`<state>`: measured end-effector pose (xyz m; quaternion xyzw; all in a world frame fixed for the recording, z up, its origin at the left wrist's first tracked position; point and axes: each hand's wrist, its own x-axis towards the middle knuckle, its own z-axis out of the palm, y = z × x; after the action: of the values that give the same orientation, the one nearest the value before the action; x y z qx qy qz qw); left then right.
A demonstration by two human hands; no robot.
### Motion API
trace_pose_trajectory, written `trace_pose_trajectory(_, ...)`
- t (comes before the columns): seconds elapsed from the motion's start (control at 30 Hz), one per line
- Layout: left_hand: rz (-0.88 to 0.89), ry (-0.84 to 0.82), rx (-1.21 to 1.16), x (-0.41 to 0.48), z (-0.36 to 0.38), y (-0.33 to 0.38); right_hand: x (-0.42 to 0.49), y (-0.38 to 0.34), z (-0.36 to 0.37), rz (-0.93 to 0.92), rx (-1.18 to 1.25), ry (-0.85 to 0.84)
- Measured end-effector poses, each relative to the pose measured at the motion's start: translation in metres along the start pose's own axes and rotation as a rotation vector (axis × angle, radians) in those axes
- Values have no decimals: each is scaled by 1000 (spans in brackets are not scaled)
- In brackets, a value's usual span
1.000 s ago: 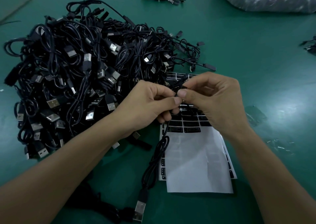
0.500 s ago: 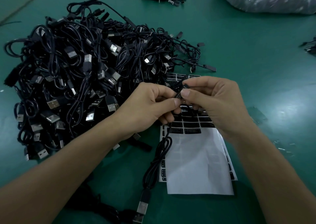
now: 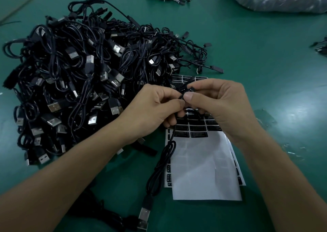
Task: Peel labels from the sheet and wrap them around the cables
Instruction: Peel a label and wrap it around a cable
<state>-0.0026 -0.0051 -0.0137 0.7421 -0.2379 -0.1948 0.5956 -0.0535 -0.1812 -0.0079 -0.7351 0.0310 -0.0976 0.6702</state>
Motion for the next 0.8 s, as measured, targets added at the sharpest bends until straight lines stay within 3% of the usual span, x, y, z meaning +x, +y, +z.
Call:
trace_pose_trajectory(0.33,74,165,81,-2,6,-2,0,-1,3,-26,-84,-10)
trace_pose_trajectory(0.53,62,104,110,-2,5,-2,0,-2,3,1,-164,-30)
trace_pose_trajectory(0.8,-7,49,22,-1,1,1,-1,-5,3,68,-75,41)
